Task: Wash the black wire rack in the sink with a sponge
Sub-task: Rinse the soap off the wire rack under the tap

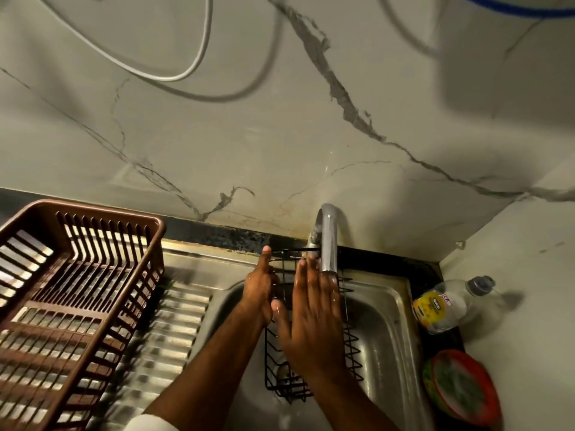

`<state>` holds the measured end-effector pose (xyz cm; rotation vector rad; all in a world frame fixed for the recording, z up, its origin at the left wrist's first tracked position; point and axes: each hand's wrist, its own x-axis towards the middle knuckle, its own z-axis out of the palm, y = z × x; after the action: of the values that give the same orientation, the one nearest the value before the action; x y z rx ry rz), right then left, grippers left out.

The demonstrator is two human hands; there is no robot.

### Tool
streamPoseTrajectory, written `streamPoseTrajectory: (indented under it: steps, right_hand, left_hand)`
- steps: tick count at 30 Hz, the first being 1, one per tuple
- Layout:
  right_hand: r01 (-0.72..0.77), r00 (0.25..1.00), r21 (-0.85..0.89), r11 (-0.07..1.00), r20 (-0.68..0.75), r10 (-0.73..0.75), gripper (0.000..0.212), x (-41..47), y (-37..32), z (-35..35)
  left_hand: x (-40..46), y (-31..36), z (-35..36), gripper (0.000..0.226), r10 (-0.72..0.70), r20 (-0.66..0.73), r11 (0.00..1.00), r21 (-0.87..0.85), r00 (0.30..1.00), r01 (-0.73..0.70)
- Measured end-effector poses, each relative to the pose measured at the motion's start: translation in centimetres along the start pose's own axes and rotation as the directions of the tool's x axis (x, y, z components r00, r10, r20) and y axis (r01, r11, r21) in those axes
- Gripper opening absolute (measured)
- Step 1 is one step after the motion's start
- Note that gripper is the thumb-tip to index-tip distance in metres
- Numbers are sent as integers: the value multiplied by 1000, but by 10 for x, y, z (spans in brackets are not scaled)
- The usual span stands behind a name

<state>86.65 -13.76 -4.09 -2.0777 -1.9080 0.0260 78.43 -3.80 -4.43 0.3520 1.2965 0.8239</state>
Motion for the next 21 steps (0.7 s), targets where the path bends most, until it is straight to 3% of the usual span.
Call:
streamPoseTrajectory:
  steps: [1, 3, 5, 8, 11, 15, 18, 21]
  right_hand:
    - [-35, 999, -9, 999, 23, 36, 78, 14, 0, -3]
    - [-96, 991, -14, 995, 91, 97, 81, 43, 1, -11]
    - [-60, 993, -27, 998, 100, 62, 81, 54, 2, -17]
    - [35, 998, -18, 999, 51, -34, 81, 30, 2, -14]
    - [113, 990, 35, 993, 85, -115, 81, -24, 6, 7]
    - [162, 981, 80, 984, 95, -170, 78, -69, 8, 18]
    - [79, 996, 35, 996, 43, -81, 75, -24, 8, 5]
    - [-74, 995, 3, 997, 68, 74, 80, 34, 7, -20]
  left_hand:
    - [-2, -3, 0, 76, -7, 23, 1000, 8, 1000, 6]
    - [-8, -9, 3, 57, 20, 26, 997, 77, 999, -22]
    - [-10, -15, 4, 49, 18, 16, 995, 99, 1000, -20]
    - [-7, -11, 6, 63, 3, 113, 989, 144, 994, -19]
    - [0, -3, 8, 87, -14, -5, 995, 103, 1000, 15]
    - [3, 1, 8, 79, 23, -27, 995, 95, 999, -21]
    - [1, -5, 5, 68, 26, 23, 992, 120, 999, -29]
    - [-3, -16, 10, 102, -31, 128, 988, 151, 991, 11]
